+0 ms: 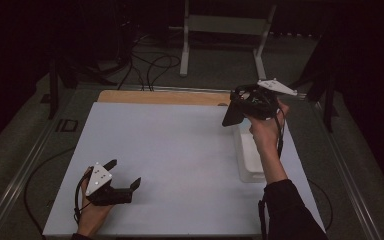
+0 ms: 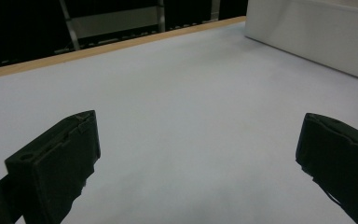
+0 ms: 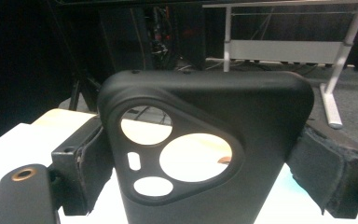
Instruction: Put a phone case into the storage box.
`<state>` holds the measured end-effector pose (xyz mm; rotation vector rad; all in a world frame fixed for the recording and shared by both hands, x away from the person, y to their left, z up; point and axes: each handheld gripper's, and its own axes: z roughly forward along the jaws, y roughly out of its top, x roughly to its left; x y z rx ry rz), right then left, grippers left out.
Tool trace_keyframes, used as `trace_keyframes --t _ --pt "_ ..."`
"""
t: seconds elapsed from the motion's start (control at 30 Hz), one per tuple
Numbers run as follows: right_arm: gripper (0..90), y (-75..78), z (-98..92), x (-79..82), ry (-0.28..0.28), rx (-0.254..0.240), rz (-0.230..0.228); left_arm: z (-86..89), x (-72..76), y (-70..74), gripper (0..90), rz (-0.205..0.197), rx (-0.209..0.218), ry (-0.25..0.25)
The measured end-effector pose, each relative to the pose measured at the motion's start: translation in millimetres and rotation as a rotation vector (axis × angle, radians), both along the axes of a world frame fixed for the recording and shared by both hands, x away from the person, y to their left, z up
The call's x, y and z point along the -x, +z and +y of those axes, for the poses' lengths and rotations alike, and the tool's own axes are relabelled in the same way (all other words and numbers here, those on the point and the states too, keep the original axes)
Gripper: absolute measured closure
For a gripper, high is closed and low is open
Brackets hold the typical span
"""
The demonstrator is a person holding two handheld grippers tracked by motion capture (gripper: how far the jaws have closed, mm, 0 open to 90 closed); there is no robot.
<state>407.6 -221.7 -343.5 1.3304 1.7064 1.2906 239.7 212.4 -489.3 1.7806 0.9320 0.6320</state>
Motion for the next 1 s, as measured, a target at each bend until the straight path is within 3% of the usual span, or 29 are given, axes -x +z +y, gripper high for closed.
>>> trace_keyframes --t 0.43,1.0 --pt "13.7 -1.4 -15.2 -12.8 -0.066 0.043 0.009 0.1 0.1 0.1 0.4 -0.002 0.003 0.001" --pt "13.7 -14.6 -32.4 -26.0 -0.145 0.057 0.051 0.6 0.2 0.3 0.4 -0.005 0.007 0.003"
